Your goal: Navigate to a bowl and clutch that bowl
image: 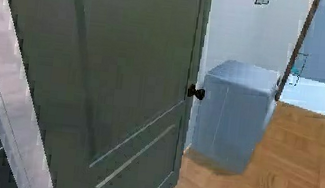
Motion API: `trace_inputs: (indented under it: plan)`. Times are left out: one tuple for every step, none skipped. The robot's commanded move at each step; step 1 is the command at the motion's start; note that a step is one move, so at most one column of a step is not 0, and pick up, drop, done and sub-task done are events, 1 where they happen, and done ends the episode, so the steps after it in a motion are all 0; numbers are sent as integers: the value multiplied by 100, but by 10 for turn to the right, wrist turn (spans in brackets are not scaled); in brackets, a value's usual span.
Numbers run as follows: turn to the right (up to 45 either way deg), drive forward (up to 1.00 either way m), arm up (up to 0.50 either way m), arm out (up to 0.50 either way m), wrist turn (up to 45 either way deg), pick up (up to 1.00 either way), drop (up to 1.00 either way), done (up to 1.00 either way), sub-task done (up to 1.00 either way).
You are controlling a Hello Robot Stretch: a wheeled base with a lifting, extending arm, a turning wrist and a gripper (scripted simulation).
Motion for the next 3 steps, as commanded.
trace_inputs:
  plan:
    - [450,0,0,0,0,0,0,0,0]
    - [90,0,0,0,0,0,0,0,0]
    - [0,40,0,0,0,0,0,0,0]
